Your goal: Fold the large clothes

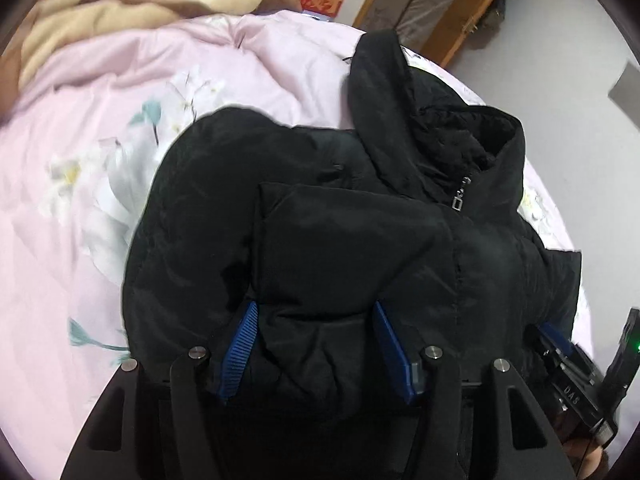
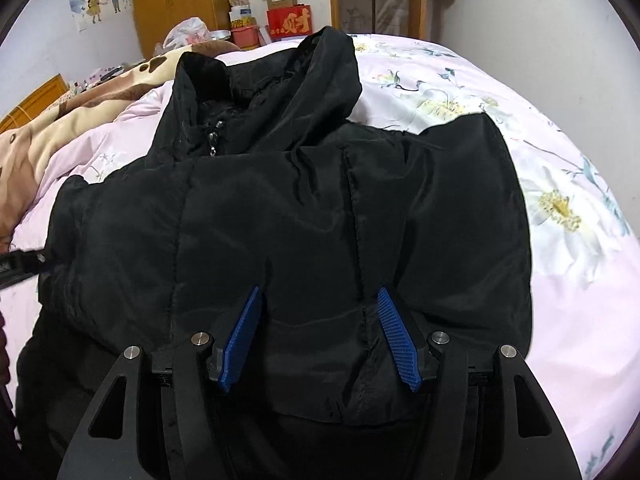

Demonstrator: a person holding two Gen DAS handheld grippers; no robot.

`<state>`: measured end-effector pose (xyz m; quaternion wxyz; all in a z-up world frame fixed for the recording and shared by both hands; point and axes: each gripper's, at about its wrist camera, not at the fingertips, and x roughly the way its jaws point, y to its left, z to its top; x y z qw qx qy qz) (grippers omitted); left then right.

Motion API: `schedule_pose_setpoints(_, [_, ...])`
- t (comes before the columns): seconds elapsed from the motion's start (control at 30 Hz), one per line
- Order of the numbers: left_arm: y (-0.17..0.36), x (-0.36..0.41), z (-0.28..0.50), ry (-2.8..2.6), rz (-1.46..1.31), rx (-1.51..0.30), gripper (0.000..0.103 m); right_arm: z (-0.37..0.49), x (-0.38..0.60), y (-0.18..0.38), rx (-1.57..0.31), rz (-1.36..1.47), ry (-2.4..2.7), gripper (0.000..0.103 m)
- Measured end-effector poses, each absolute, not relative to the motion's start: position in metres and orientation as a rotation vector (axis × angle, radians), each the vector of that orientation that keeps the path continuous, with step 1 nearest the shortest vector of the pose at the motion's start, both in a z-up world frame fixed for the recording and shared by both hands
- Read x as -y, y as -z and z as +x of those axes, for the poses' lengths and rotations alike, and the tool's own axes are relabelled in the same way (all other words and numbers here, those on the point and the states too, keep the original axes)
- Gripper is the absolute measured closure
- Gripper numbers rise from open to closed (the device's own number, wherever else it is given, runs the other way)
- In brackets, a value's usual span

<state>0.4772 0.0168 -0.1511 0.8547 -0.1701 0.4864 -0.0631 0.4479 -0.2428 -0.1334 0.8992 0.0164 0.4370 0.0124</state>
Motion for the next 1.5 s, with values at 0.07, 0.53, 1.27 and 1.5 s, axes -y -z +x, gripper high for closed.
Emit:
schedule_pose_setpoints(0.07, [0.154,-0.012,0.478,0.135,-0.315,-1.019,0.043,0.45,0.244,0.136,-0.925,0.045,-0.032,0.042])
schedule_pose_setpoints(0.53, [0.085,-0.046,0.551,0.187,-0.437,-0.935,0.035,0.523,0.283,0.053,-0.805,0.287,-0.076,0.036])
schedule_pose_setpoints(1.27, [0.096,0.006,0.706,0.155,-0.432,-0.97,0.103,0.658,0.273,0.067,-0.854,0.266,-0.008,0.09])
schedule_pose_setpoints(1.5, [0.06,-0.004,0.652,0.236,-0.438,-0.878,0.103,0.607,0.274,0.041,-0.769,0.273,-0.059,0.094])
